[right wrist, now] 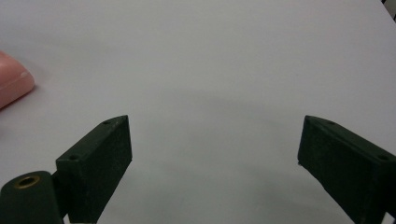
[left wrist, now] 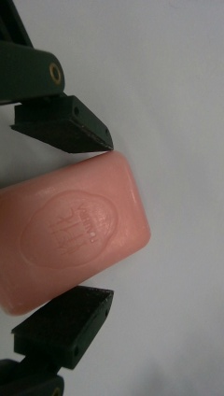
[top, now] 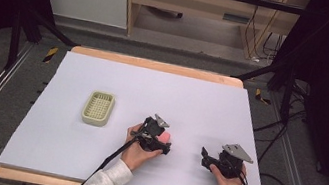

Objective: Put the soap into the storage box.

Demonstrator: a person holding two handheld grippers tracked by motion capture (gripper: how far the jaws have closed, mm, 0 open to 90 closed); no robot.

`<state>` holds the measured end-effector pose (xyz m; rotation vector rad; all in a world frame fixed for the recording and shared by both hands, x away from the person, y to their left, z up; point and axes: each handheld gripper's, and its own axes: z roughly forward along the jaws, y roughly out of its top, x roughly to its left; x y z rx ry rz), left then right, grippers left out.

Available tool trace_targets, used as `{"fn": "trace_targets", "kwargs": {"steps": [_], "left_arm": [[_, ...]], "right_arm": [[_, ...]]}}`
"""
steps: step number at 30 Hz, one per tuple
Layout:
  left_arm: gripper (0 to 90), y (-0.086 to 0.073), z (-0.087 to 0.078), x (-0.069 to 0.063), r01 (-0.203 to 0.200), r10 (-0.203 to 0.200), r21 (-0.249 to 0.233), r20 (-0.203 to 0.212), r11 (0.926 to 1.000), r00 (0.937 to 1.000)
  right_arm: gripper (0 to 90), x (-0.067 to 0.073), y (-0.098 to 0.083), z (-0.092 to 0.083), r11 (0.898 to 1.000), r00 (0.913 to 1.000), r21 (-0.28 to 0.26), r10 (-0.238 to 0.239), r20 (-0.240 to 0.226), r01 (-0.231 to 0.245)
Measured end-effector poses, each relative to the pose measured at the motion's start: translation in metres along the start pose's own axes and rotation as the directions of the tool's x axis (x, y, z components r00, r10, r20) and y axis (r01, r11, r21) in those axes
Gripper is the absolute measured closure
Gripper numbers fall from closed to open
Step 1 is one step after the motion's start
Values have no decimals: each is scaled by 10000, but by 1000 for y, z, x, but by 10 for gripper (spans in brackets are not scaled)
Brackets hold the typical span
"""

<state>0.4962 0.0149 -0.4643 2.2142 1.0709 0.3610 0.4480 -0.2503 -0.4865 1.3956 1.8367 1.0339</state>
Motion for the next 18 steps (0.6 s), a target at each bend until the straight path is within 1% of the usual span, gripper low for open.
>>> {"fn": "trace_targets", "kwargs": {"steps": [1,2,6,10,14,18], "left_arm": [[233,0,0,0,10,-11,40,21,10000,10000],[235,0,0,0,106,-106,48,66,9999,9999],[258,0,0,1,150,-153,141,168,9998,9997],[286,1,-1,1,294,-300,213,294,9993,9991],[334,0,-5,2,133,-146,315,415,9994,9990],[362,0,-7,3,108,-121,325,374,9994,9992]], "right_arm": [[102,0,0,0,10000,10000,-2,-2,4,2],[103,0,0,0,10000,10000,-13,-15,9,15],[105,0,0,0,10000,10000,-23,-46,37,46],[106,0,0,0,10000,10000,2,-27,12,27],[108,0,0,0,10000,10000,-12,-38,15,38],[110,0,0,0,10000,10000,14,-26,4,26]]}}
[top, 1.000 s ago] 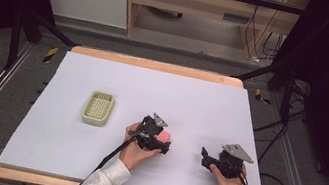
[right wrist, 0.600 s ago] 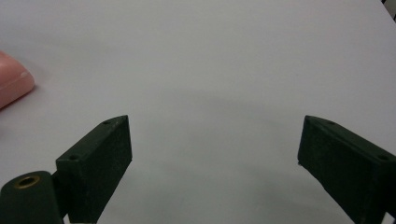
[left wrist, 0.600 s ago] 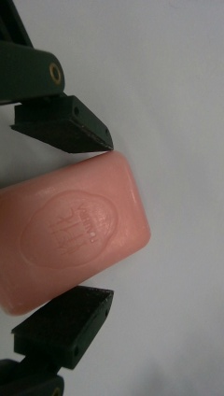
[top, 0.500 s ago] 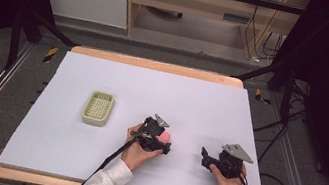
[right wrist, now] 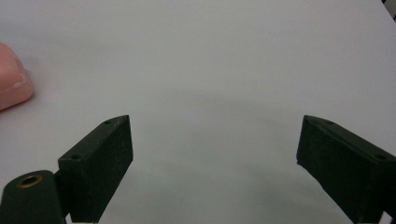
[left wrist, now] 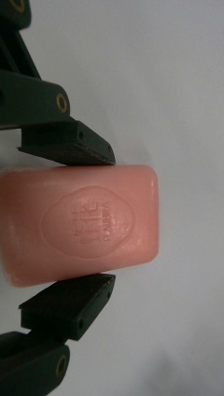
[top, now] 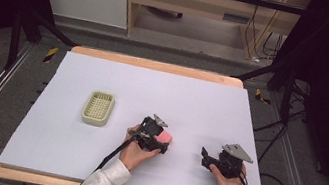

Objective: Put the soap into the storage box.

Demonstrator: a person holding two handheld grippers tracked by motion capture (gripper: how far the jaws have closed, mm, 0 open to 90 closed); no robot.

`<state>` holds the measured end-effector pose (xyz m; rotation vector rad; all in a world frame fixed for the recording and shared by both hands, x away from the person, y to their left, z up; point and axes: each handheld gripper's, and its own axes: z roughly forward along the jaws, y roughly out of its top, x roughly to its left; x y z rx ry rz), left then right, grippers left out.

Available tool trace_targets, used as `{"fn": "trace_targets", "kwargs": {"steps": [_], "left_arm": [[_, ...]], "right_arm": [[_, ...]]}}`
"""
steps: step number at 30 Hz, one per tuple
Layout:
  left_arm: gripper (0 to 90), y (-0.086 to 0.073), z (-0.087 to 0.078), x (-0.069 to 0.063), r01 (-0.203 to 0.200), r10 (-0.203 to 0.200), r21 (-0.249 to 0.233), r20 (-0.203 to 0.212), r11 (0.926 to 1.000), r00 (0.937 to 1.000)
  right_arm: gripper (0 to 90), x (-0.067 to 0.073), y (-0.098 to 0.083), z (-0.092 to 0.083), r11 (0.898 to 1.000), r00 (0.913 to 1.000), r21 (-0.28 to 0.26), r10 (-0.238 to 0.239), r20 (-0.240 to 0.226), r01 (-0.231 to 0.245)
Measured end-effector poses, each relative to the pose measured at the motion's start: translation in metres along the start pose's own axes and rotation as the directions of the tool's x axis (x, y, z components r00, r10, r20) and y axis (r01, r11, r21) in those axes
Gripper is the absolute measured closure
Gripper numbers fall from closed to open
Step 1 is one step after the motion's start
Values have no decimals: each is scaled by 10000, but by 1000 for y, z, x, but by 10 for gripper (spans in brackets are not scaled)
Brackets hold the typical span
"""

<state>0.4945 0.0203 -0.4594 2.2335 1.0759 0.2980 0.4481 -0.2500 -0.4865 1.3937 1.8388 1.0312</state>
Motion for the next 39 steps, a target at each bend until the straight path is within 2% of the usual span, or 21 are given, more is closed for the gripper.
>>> {"fn": "trace_targets", "kwargs": {"steps": [9,18,33,39], "left_arm": [[348,5,4,-1,74,-72,261,-80,9996,9999],[344,5,10,-2,-17,29,676,-185,9977,9998],[370,7,10,-3,70,-50,777,-258,9969,9997],[371,7,7,-2,90,-84,783,-70,9969,9999]], "right_arm": [[110,0,0,0,10000,10000,-20,-35,2,35],[112,0,0,0,10000,10000,-40,-66,14,66],[114,0,0,0,10000,10000,-44,-54,-12,54],[115,0,0,0,10000,10000,-20,-26,-42,26]]}}
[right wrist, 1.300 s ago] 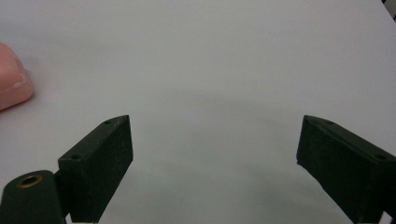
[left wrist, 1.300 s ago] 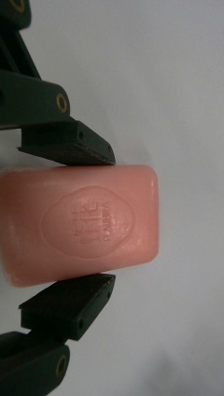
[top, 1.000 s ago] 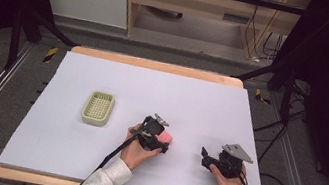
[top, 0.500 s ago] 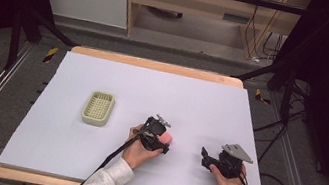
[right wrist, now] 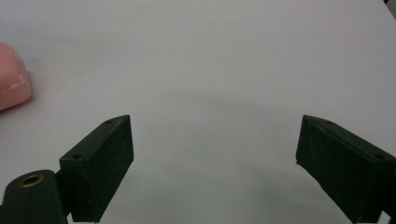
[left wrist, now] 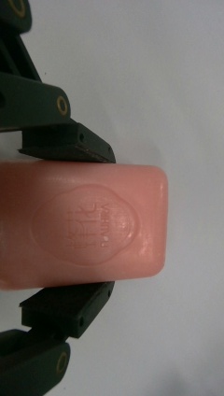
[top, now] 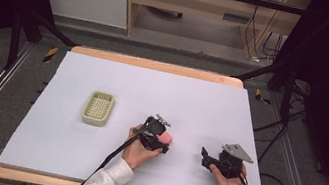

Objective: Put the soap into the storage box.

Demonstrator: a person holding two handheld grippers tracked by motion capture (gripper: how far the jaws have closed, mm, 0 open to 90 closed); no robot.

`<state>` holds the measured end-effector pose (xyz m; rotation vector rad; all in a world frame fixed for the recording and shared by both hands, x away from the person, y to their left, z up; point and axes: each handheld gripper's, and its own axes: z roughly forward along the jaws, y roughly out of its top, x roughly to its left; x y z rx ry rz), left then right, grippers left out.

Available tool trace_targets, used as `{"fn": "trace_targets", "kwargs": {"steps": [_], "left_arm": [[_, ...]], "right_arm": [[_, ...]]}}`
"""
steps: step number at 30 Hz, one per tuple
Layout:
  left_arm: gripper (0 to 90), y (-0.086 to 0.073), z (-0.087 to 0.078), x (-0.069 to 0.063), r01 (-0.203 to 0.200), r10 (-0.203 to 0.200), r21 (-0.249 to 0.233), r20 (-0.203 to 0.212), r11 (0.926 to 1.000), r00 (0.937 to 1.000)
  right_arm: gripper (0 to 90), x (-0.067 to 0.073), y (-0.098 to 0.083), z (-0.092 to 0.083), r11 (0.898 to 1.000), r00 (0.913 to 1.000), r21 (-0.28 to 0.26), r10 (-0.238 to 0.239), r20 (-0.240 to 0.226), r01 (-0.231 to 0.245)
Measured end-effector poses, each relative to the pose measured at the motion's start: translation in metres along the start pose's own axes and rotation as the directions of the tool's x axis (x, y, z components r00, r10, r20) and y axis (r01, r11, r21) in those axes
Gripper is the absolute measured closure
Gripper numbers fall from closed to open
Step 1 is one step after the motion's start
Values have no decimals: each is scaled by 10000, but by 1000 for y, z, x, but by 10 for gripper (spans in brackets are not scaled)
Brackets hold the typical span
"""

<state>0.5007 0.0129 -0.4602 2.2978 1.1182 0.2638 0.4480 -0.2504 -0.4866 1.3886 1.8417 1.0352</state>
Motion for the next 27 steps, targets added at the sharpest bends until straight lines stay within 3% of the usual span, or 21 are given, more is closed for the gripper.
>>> {"fn": "trace_targets", "kwargs": {"steps": [11,19,27], "left_arm": [[372,-1,-23,5,-125,132,-380,195,9992,9997],[373,-6,-40,13,-234,241,-602,120,9979,9996],[373,-13,-59,25,-47,49,-921,19,9957,10000]], "right_arm": [[114,0,0,0,10000,10000,17,26,-10,-26],[114,0,0,0,10000,10000,6,51,-17,-51],[114,0,0,0,10000,10000,6,40,-14,-40]]}}
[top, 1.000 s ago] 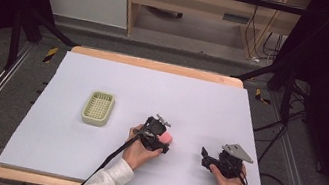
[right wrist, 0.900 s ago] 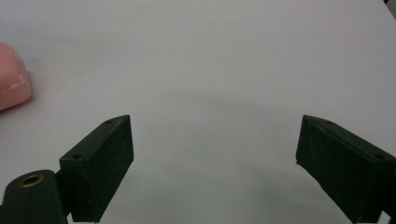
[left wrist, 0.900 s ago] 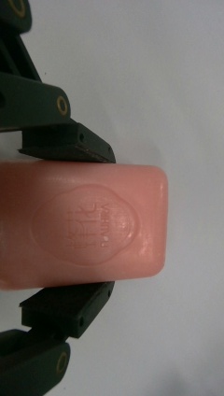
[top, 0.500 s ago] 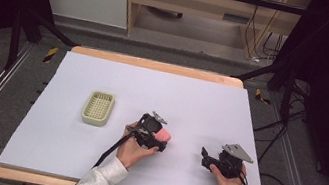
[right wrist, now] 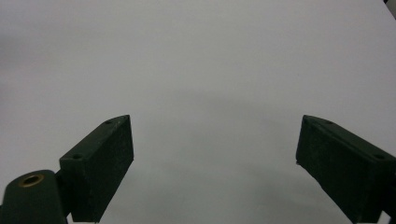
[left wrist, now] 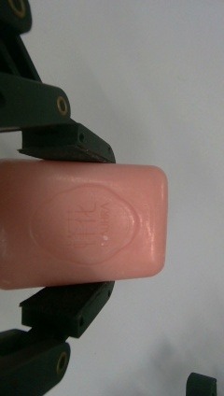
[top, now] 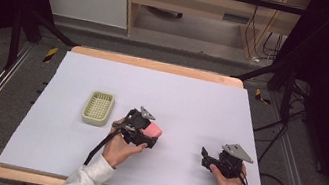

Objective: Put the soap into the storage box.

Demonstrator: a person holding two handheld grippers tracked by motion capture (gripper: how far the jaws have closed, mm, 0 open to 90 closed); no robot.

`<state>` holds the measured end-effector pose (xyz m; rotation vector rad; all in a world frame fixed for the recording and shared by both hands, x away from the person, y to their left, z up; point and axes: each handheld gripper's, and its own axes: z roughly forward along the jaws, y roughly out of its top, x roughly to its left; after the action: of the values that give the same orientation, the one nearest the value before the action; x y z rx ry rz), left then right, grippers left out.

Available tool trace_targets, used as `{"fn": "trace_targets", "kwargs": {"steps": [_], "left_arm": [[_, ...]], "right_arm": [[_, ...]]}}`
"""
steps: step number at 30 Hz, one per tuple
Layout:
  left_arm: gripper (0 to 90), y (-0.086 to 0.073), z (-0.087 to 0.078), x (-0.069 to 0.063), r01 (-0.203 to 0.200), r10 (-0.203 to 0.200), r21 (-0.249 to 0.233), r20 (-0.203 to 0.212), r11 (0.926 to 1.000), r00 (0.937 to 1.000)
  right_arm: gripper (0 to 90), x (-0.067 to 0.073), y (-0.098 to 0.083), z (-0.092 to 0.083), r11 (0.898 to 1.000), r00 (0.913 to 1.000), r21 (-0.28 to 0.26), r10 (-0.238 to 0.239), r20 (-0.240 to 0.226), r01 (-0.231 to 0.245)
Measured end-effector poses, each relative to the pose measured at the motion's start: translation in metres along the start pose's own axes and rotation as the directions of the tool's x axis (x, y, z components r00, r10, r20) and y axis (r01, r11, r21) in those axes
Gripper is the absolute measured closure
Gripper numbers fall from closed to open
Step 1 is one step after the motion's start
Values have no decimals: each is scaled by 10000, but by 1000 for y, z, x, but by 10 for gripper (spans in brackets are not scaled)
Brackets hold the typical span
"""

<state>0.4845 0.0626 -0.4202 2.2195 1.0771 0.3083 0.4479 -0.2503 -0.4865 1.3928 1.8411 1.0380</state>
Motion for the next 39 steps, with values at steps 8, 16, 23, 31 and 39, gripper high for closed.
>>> {"fn": "trace_targets", "kwargs": {"steps": [8,16,23,31,39], "left_arm": [[372,-6,-12,15,242,-246,-190,-183,9995,9995],[373,-11,-22,26,396,-405,-280,-309,9988,9987],[372,-12,-31,37,533,-555,-470,-461,9975,9974],[373,-13,-44,51,692,-740,-669,-719,9954,9947],[373,-12,-57,66,840,-920,-823,-994,9931,9908]], "right_arm": [[114,0,0,0,10000,10000,-2,1,4,-1],[114,0,0,0,10000,10000,6,9,-4,-9],[114,0,0,0,10000,10000,-4,-12,5,12],[114,0,0,0,10000,10000,-3,-12,-1,12],[114,0,0,0,10000,10000,-4,-12,0,12]]}}
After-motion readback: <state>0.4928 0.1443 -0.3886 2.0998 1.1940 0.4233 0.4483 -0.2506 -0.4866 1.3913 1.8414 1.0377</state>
